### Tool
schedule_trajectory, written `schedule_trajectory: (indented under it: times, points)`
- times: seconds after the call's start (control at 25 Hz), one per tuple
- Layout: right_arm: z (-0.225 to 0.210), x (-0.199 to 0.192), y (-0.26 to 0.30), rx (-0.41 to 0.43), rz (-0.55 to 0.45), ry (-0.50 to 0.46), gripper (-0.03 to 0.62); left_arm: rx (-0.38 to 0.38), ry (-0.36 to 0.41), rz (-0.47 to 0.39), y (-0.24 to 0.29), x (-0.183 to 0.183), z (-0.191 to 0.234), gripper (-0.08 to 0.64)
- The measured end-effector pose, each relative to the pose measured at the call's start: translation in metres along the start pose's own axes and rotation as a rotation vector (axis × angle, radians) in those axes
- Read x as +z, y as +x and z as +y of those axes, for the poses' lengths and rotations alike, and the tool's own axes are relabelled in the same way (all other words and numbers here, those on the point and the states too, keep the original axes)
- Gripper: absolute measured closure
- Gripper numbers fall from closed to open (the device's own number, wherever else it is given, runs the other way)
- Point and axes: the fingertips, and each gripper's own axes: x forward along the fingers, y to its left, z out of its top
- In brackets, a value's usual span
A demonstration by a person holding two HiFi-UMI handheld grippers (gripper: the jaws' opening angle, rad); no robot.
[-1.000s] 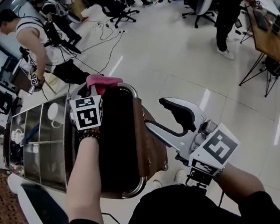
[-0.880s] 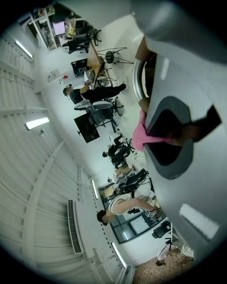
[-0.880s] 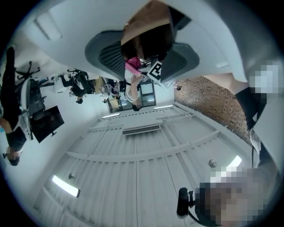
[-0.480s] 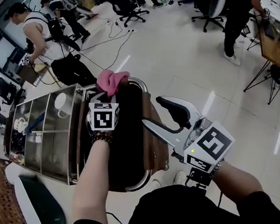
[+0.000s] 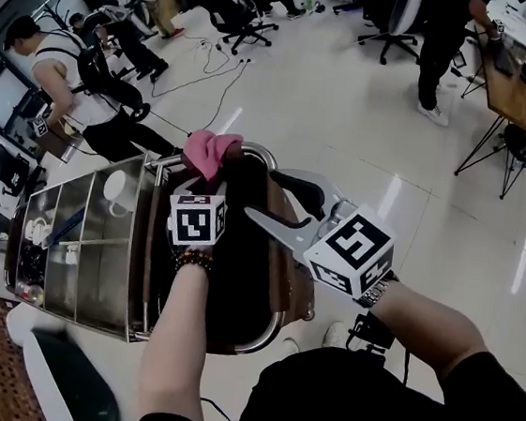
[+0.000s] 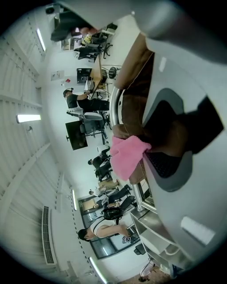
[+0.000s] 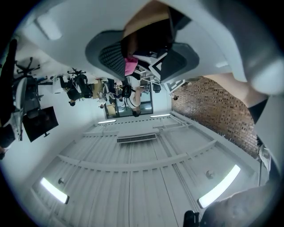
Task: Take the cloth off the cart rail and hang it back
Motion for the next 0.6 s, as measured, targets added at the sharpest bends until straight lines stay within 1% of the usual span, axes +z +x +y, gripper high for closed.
schedule_trajectory:
  times: [0.08, 0.16, 0.36, 0.52, 0.6]
  points:
    - [0.008, -0.011, 0.021, -0.004, 0.030, 0.008, 0.356, -0.004, -0.011, 0.002, -0.009, -0.010, 0.009, 0.387]
    - [0.015, -0.014, 0.035, -0.002, 0.041, 0.018, 0.359, -0.004, -0.024, 0.000, -0.018, -0.015, 0.017, 0.387]
    - [0.031, -0.013, 0.045, 0.009, 0.039, 0.021, 0.367, 0.003, -0.052, -0.034, -0.042, -0.020, 0.025, 0.387]
    - [0.033, -0.012, 0.037, 0.017, 0.020, 0.024, 0.383, -0.004, -0.090, -0.106, -0.061, -0.012, 0.019, 0.390]
    - [0.033, -0.010, 0.034, 0.023, 0.002, 0.027, 0.404, -0.007, -0.104, -0.161, -0.074, -0.003, 0.013, 0.412]
